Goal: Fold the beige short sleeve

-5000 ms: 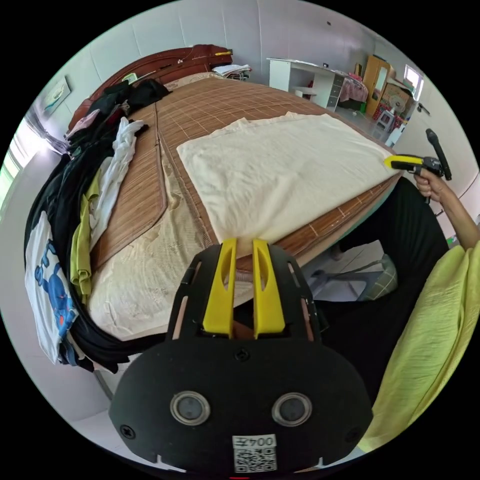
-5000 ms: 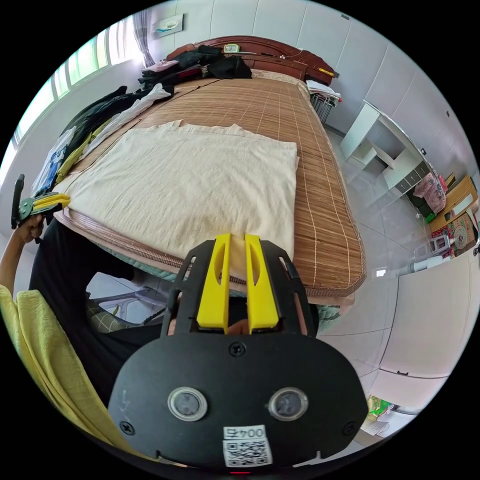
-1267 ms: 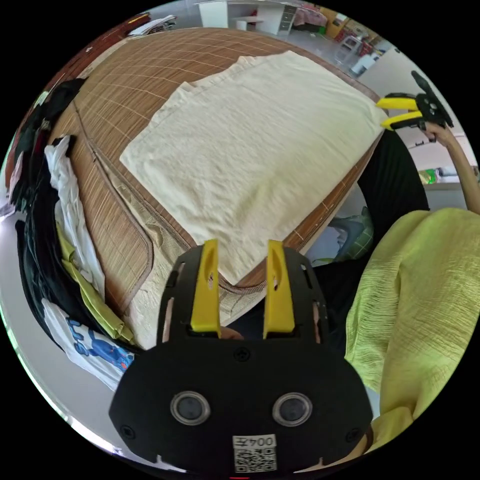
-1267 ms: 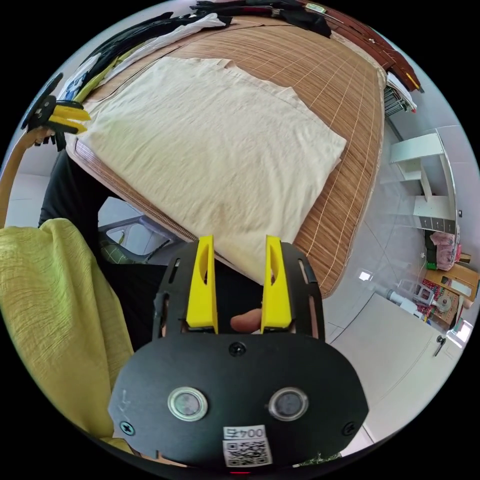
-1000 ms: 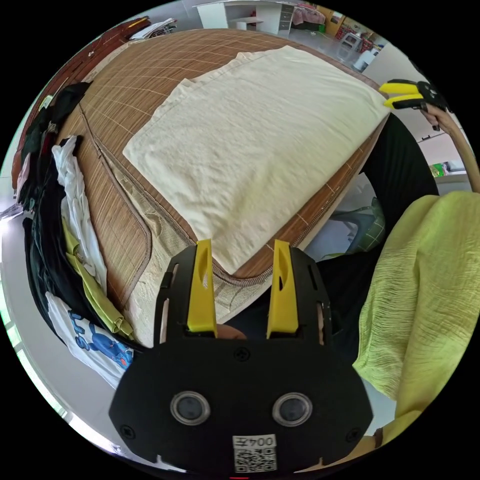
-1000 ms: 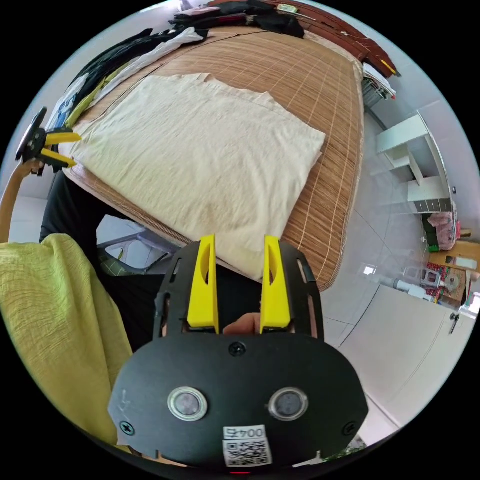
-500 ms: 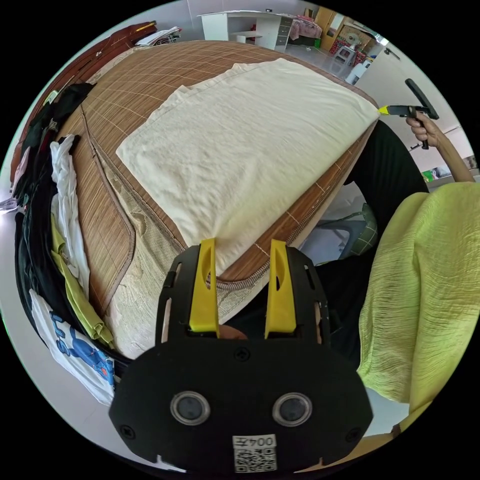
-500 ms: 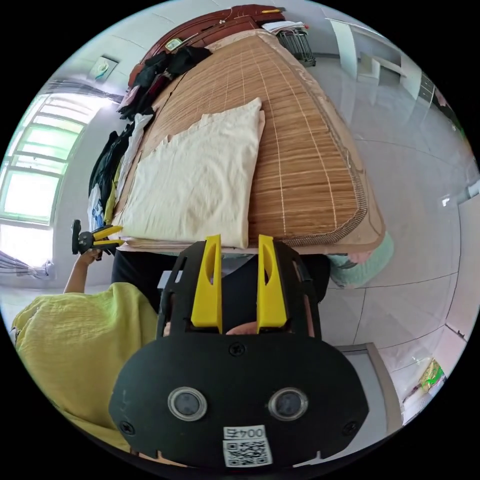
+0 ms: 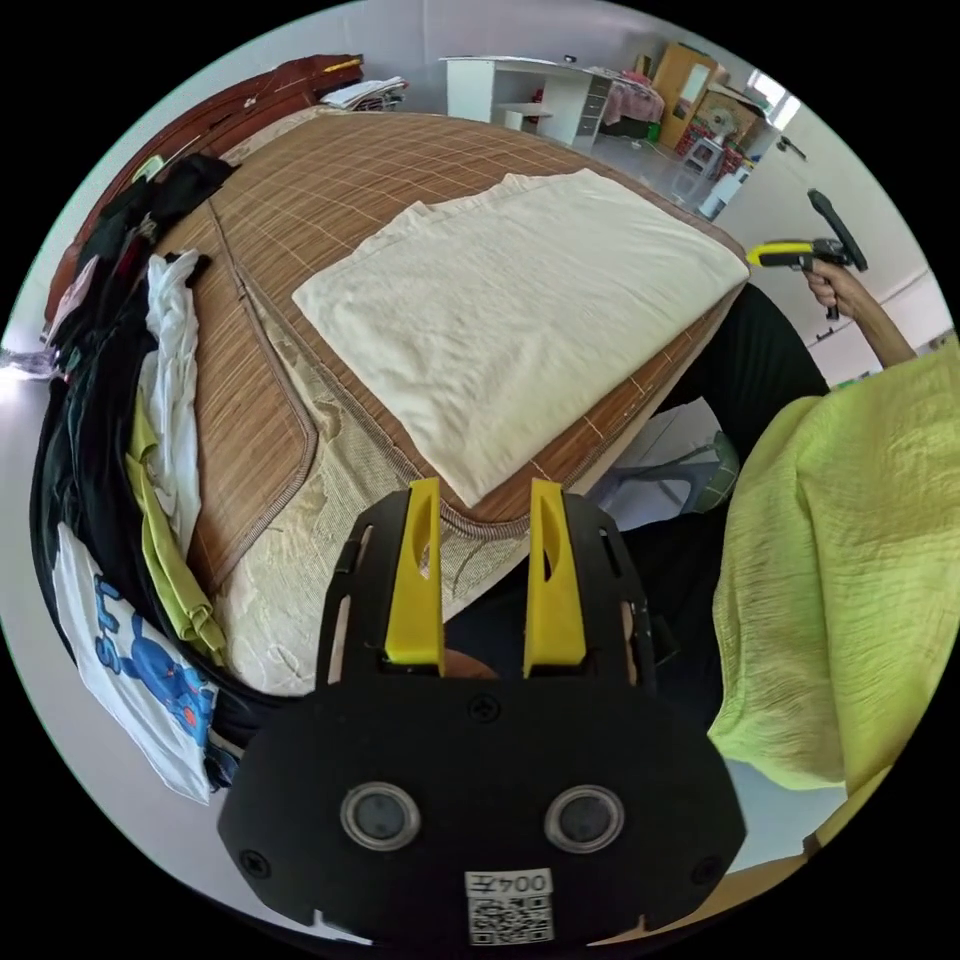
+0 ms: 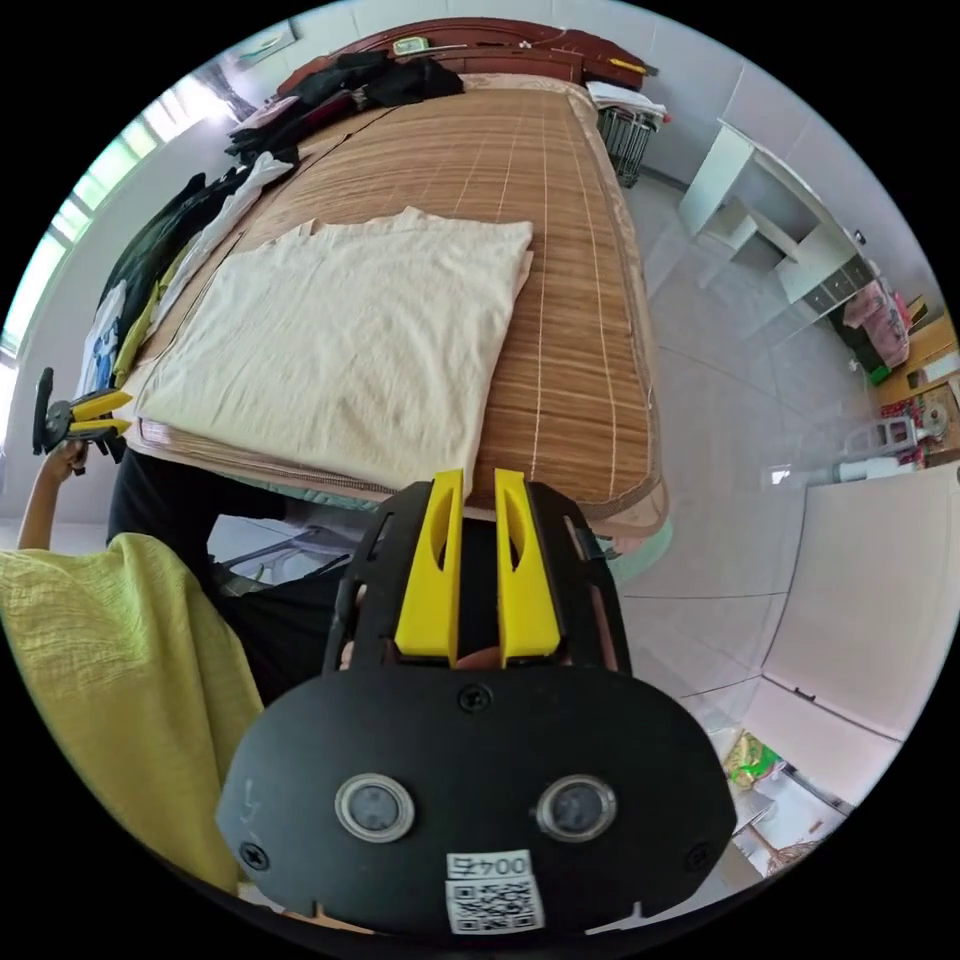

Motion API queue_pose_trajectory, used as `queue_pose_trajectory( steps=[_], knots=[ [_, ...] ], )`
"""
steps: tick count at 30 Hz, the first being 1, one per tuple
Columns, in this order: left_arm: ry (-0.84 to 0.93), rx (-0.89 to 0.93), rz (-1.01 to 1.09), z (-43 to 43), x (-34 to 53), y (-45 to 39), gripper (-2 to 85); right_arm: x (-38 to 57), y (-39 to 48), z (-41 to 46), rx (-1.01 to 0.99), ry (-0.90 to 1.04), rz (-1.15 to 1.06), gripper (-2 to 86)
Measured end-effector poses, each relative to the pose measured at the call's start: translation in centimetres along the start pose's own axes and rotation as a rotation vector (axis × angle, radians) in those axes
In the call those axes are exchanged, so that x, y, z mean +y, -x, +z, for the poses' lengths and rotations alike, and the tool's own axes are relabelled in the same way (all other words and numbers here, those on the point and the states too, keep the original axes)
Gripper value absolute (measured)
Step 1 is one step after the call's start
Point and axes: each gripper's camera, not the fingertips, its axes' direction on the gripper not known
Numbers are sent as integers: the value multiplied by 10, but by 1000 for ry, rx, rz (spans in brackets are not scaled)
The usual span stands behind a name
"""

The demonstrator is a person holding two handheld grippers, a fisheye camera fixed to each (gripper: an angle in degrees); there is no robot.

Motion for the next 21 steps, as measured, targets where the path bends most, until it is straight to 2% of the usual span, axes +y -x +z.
queue_pose_trajectory(
  steps=[4, 8, 14, 21],
  knots=[
    [130, -147, 245, 16, -22, -40, 107, -33, 54, -22, -22, -14, -130, 71],
    [198, -211, 369, 31, -31, -55, 92, -62, 115, -13, 63, 73, -300, 79],
    [194, -199, 389, 32, -38, -50, 84, -76, 172, -7, 198, 136, -518, 93],
    [197, -186, 402, 38, -46, -54, 79, -86, 203, 0, 316, 117, -720, 96]
  ],
)
